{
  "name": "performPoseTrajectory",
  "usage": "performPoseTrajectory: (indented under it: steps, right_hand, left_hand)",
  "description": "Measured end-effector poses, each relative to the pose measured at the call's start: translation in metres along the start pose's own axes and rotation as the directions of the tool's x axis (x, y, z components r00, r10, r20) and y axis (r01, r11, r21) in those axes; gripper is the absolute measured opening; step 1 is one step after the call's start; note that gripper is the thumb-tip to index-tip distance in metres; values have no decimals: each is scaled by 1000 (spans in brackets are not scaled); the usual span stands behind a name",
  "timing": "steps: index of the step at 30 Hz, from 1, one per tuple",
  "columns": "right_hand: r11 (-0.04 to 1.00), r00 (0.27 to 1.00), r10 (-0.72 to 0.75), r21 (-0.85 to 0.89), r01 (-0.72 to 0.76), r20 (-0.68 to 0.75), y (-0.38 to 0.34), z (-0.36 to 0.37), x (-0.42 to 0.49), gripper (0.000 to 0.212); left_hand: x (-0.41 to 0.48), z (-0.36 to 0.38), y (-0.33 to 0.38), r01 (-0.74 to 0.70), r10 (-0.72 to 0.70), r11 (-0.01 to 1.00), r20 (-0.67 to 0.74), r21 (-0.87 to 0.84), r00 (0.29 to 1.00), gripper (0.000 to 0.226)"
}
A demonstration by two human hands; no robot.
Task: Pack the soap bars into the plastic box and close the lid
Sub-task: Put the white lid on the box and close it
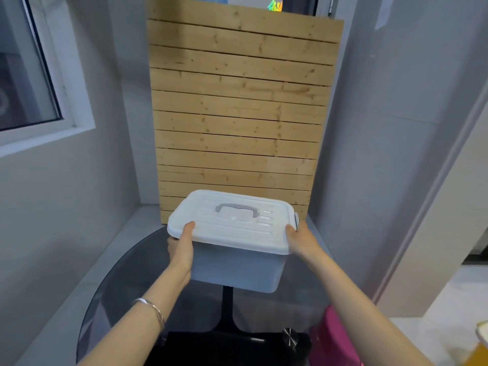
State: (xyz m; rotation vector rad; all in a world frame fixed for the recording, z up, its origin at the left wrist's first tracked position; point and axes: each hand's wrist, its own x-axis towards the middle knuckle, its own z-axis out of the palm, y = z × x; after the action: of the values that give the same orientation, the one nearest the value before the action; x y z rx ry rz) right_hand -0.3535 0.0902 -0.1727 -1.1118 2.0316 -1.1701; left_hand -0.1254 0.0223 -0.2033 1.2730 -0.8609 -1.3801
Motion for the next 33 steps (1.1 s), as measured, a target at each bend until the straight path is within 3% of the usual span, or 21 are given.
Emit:
performPoseTrajectory:
  steps: [3,6,9,13,22,33]
  right_hand:
    - [947,999,-30,-320,40,35,-13,-8,15,51]
    - [750,961,-275,-625,218,6,-32,10,18,59]
    - [634,875,-432,-617,467,219,-54,48,15,56]
    - [616,865,-342,-607,502,368,-56,78,16,60]
    - [599,873,-297,-636,486,386,-50,81,23,64]
    - [591,875,-298,-646,484,382,-48,83,26,64]
  left_hand:
    - [-20,0,-7,52,-54,998,-71,-39,996,64]
    - [-24,-10,-11,91,-95,993,-45,-70,995,66]
    - [-15,-27,0,150,-140,981,86,-124,986,59]
    - [6,-48,19,106,-90,987,126,-123,988,46]
    - [23,-41,32,-203,187,943,86,263,979,38]
    - [23,-38,30,-303,292,835,96,460,952,36]
